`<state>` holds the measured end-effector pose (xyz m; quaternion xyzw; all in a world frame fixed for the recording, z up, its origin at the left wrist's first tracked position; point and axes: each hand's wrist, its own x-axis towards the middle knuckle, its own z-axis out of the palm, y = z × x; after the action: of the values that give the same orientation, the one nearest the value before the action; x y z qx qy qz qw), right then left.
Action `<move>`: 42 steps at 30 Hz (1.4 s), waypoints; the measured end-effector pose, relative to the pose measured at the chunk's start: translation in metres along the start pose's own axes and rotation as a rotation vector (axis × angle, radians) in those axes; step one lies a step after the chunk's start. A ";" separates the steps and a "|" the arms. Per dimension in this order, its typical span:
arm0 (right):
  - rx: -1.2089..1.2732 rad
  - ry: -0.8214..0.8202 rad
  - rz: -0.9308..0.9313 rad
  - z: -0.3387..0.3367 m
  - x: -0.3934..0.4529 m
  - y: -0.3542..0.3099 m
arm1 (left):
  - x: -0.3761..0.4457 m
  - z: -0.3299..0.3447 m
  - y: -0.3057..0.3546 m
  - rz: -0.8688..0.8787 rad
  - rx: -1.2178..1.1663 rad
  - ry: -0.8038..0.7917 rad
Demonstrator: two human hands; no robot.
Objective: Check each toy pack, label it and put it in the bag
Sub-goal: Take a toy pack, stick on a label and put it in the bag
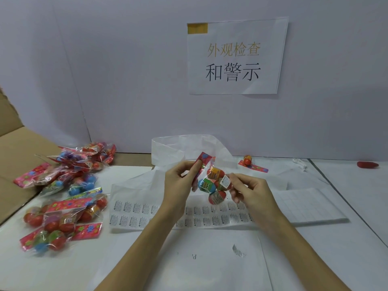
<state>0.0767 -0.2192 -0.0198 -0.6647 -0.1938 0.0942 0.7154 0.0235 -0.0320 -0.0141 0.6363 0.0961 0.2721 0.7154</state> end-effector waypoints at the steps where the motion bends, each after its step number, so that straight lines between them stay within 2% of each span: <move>1: 0.006 0.006 0.004 0.000 0.000 0.001 | 0.000 0.000 0.000 0.007 0.015 -0.002; 6: 0.093 0.056 -0.007 -0.001 0.002 0.004 | -0.001 0.001 -0.003 -0.067 0.086 -0.140; 9: 0.027 0.151 0.008 0.002 0.003 0.003 | -0.002 0.001 -0.005 -0.096 0.023 -0.109; 12: 0.045 0.007 0.110 0.007 0.002 0.004 | -0.002 -0.001 -0.008 -0.126 -0.062 -0.112; 14: 0.012 -0.086 0.116 0.011 0.000 0.006 | -0.003 0.000 -0.008 -0.101 -0.035 -0.132; 19: -0.050 -0.077 0.097 0.008 0.000 0.006 | -0.001 0.001 -0.007 -0.010 0.060 -0.092; 21: -0.052 -0.068 0.119 0.008 -0.001 0.004 | -0.001 0.003 -0.006 -0.062 0.017 -0.123; 23: 0.112 -0.093 0.183 0.008 -0.001 0.001 | 0.001 0.004 -0.004 -0.222 -0.209 -0.171; 25: 0.408 -0.198 0.285 0.004 0.000 -0.005 | 0.002 0.002 0.000 -0.329 -0.483 -0.224; 26: 0.528 -0.280 0.344 0.000 0.001 -0.008 | 0.002 0.001 0.002 -0.310 -0.513 -0.278; 28: 0.724 -0.431 0.457 -0.007 0.001 -0.010 | 0.000 0.001 0.001 -0.203 -0.402 -0.413; 30: 0.799 -0.458 0.535 -0.009 -0.001 -0.011 | -0.002 0.003 -0.004 -0.120 -0.277 -0.455; 32: 0.658 -0.350 0.517 -0.006 0.000 -0.010 | -0.004 0.005 -0.008 -0.044 -0.165 -0.378; 34: 0.397 -0.187 0.425 0.000 0.001 -0.007 | -0.005 0.004 -0.009 0.027 -0.048 -0.285; 36: 0.254 -0.084 0.309 0.002 0.002 -0.003 | -0.004 0.002 -0.009 0.056 0.027 -0.232; 39: 0.156 -0.053 0.123 0.003 0.002 0.003 | -0.005 0.004 -0.008 0.116 0.106 -0.195; 42: -0.057 -0.006 -0.024 0.008 -0.001 0.004 | -0.007 0.009 -0.011 0.121 0.321 -0.205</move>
<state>0.0727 -0.2122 -0.0233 -0.6822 -0.2065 0.0821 0.6966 0.0247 -0.0443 -0.0246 0.7712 0.0265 0.2295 0.5932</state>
